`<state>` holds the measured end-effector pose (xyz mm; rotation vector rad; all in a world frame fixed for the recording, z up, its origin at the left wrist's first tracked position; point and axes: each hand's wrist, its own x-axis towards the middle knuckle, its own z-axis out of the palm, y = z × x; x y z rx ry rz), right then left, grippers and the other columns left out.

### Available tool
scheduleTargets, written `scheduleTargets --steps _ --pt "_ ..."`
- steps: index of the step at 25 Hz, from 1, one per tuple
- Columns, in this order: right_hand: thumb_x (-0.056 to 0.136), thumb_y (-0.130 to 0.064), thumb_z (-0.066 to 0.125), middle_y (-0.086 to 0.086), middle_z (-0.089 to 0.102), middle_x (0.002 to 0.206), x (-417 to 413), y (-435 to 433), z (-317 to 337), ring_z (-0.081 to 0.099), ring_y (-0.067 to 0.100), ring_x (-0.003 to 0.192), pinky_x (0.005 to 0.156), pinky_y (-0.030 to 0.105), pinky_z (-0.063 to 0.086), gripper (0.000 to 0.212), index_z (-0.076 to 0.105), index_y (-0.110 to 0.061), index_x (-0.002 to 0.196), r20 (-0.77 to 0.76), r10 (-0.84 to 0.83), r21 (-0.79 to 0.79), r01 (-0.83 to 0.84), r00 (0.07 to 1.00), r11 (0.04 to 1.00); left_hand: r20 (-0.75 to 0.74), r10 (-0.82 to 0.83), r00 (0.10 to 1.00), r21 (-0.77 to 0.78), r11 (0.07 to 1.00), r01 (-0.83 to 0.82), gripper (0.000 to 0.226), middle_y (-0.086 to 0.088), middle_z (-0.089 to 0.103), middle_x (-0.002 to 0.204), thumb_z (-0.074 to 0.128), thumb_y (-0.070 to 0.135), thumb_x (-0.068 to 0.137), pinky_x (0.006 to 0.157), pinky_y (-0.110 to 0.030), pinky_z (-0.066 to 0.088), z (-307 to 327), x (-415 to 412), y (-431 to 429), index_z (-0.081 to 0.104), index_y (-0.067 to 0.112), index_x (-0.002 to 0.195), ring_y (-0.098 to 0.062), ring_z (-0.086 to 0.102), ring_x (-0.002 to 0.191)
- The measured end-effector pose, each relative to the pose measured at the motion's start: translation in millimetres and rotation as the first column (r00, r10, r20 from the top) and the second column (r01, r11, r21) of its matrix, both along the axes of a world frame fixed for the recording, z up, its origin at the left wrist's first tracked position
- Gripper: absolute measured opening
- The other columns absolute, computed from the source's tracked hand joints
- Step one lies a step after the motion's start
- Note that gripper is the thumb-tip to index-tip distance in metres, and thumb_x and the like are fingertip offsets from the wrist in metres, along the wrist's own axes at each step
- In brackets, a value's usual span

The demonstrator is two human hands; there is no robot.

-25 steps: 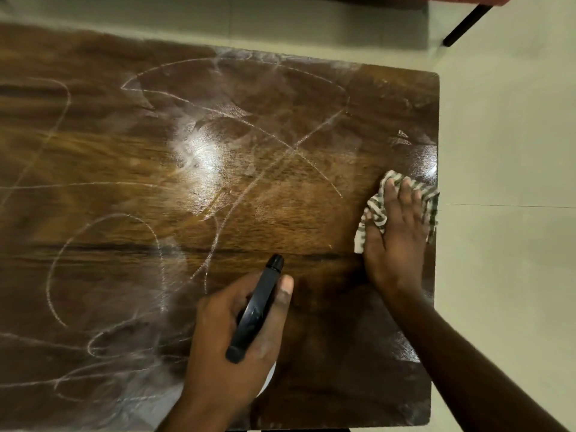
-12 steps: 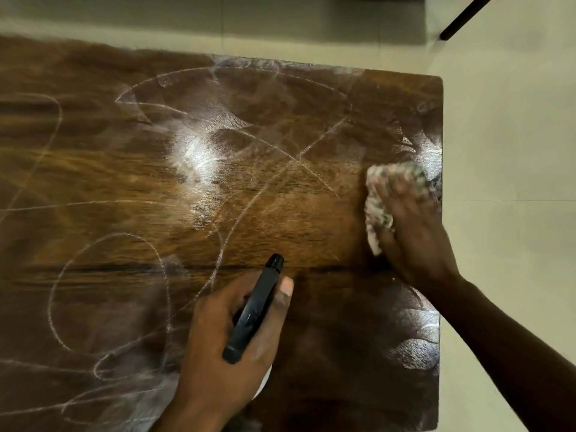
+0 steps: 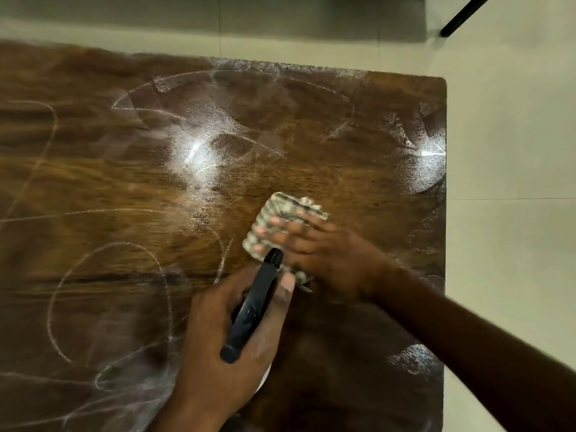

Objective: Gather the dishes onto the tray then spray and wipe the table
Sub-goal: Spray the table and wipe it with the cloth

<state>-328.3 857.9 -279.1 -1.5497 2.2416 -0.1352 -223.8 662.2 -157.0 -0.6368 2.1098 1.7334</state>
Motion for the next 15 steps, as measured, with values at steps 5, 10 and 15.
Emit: scheduleTargets --steps 5,10,15 --pt "0.107 -0.046 0.036 0.003 0.014 0.18 -65 54 6 0.008 0.025 0.168 0.134 0.052 0.013 0.069 0.019 -0.03 0.172 -0.056 -0.733 -0.074 0.729 0.678 0.68 0.001 0.003 1.0 -0.002 1.0 -0.003 0.05 -0.015 0.045 0.054 0.065 0.061 0.089 0.049 -0.048 0.037 -1 -1 -4 0.06 0.014 0.074 -0.038 0.045 0.047" --pt "0.101 -0.043 0.036 0.005 0.007 0.181 -71 -37 7 0.001 0.029 0.168 0.135 0.054 0.004 0.077 0.014 -0.024 0.173 0.008 -0.949 -0.064 0.948 0.314 0.313 -0.02 -0.006 1.0 -0.034 0.999 0.006 0.05 -0.014 0.047 0.056 0.066 0.06 0.094 0.051 -0.051 0.042 -1 -12 -5 0.055 0.017 0.069 -0.037 0.05 0.05" --pt "0.102 -0.042 0.043 -0.002 0.004 0.182 -41 -15 10 -0.003 0.019 0.168 0.136 0.047 0.002 0.08 0.007 -0.031 0.173 -0.039 -0.356 0.033 0.357 0.934 0.933 -0.034 0.002 0.999 -0.084 0.996 -0.005 0.056 -0.017 0.048 0.051 0.07 0.052 0.098 0.05 -0.054 0.048 -2 -34 -6 0.05 0.013 0.063 -0.04 0.052 0.046"
